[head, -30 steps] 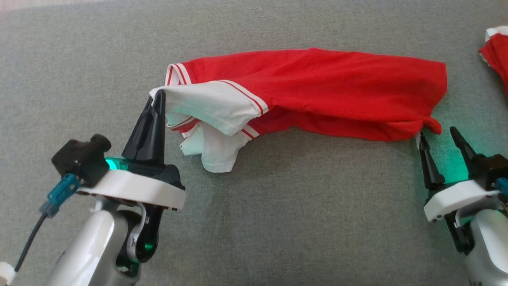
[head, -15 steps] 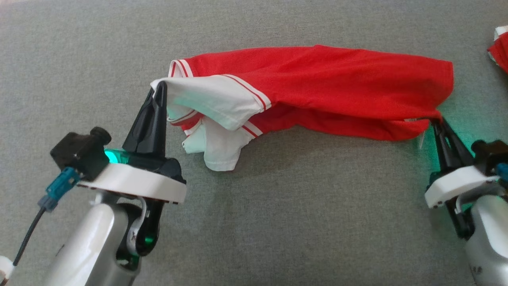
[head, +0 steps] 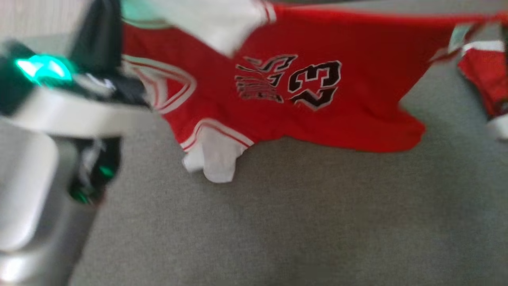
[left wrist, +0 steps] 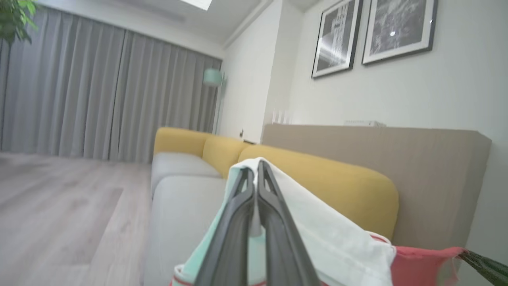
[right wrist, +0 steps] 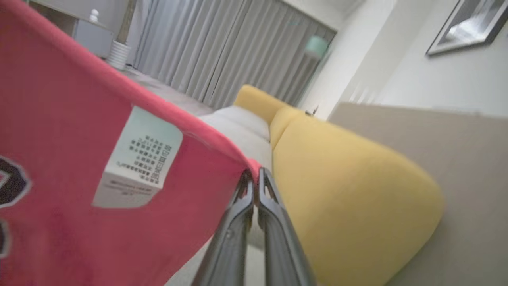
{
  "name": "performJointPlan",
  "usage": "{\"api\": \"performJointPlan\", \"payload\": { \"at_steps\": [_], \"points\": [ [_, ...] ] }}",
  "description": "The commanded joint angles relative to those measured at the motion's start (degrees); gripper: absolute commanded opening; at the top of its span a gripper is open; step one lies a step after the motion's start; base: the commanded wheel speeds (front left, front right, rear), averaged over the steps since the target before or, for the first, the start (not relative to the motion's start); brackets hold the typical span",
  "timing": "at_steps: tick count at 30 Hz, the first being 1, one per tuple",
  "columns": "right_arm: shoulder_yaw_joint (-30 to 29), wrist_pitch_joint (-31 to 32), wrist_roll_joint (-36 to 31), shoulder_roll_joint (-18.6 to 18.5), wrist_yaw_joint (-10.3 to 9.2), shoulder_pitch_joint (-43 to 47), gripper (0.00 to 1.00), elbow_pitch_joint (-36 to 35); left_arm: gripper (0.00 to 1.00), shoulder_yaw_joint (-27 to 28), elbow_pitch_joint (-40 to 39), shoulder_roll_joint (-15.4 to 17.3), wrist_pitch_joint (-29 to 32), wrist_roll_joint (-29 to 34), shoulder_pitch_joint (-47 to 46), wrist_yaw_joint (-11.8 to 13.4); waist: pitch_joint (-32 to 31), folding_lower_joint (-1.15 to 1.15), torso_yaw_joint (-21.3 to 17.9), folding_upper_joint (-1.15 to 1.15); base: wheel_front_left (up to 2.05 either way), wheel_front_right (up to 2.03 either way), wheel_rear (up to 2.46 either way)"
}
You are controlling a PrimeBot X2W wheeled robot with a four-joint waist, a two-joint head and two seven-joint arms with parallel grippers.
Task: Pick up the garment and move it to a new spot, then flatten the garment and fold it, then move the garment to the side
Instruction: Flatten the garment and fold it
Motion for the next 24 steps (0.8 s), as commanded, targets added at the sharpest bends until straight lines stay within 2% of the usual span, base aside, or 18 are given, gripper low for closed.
{"api": "performJointPlan", "payload": {
  "at_steps": [1,7,12,17,24],
  "points": [
    [1.08,1.17,-0.32,-2.65,-0.05,-2.40,0.00,-3.60,0.00,3.75,-2.35,2.68,0.31,-0.11,-5.00,-0.45,-2.51,0.00,-0.60,0.00,0.00,0.00,0.00],
    [3.15,6.96,0.95,-7.95,-0.05,-9.58,0.00,-11.55,0.00,5.58,-0.49,3.54,1.28,0.48,-18.04,-2.13,-5.25,0.00,-0.47,0.00,0.00,0.00,0.00],
    [6.83,9.74,3.17,-11.00,-0.05,-17.16,0.00,-11.00,0.00,5.16,5.91,3.31,3.19,0.60,-28.28,-3.73,-3.99,0.00,-0.12,0.00,0.00,0.00,0.00],
    [13.81,10.97,6.79,-11.08,-0.05,-26.48,0.00,-4.57,0.00,3.88,17.29,2.88,4.81,1.25,-35.89,-5.13,1.14,0.00,0.40,0.00,0.00,0.00,0.00],
    [22.10,5.67,8.55,-10.01,-0.05,-41.51,0.00,8.50,0.00,1.29,31.86,0.07,-0.57,3.19,-46.11,-9.32,10.53,0.00,1.13,0.00,0.00,0.00,0.00]
  ]
}}
